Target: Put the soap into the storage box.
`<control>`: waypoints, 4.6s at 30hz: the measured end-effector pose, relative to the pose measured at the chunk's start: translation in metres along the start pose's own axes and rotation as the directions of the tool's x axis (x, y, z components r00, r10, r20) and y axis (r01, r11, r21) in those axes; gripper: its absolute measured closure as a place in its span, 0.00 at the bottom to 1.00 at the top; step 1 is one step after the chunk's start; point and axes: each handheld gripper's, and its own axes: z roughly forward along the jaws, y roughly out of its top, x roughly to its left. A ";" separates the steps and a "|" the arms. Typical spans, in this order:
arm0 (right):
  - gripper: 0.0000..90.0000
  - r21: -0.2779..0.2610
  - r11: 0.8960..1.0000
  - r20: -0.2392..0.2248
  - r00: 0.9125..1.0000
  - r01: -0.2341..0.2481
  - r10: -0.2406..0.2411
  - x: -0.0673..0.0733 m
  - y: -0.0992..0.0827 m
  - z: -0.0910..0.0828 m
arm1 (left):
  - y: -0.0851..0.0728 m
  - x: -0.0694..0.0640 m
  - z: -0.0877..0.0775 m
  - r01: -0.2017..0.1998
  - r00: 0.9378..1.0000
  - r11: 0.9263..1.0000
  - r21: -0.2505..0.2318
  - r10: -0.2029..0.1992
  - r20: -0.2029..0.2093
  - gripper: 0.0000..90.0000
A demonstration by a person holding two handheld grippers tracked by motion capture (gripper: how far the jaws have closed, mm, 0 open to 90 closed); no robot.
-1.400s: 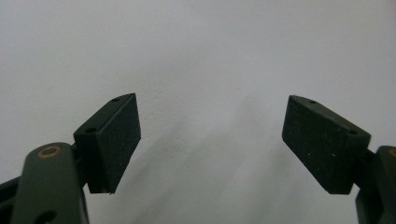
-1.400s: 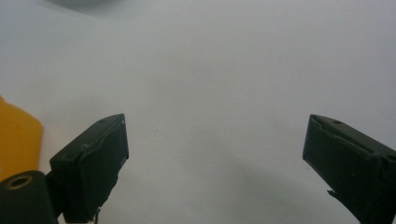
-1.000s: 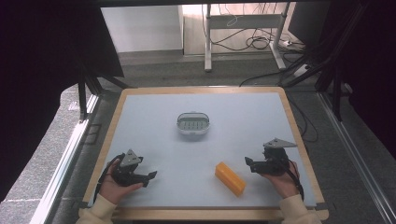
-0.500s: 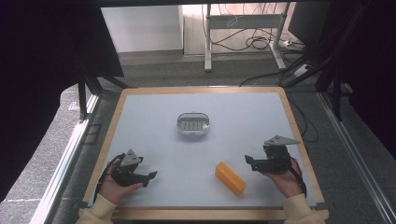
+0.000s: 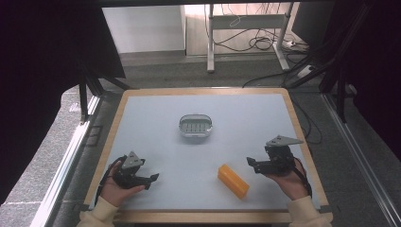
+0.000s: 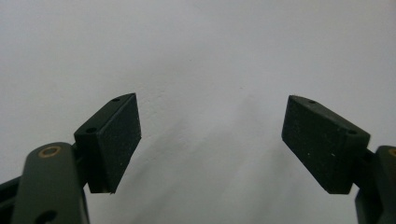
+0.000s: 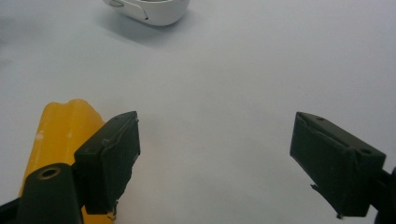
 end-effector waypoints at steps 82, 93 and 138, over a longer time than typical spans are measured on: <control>0.46 0.347 0.906 -0.152 0.968 0.242 -0.201 0.086 0.018 0.033 | 0.002 -0.003 -0.001 -0.008 1.000 1.000 -0.014 0.008 0.004 0.22; 0.64 0.436 0.869 -0.181 0.968 0.235 -0.172 0.085 0.010 0.048 | 0.001 -0.002 -0.001 -0.009 1.000 1.000 -0.008 0.009 0.006 0.22; 0.68 0.278 0.926 -0.146 0.964 0.256 -0.223 0.073 0.031 0.012 | 0.001 -0.001 -0.002 0.000 1.000 1.000 -0.012 0.001 0.004 0.22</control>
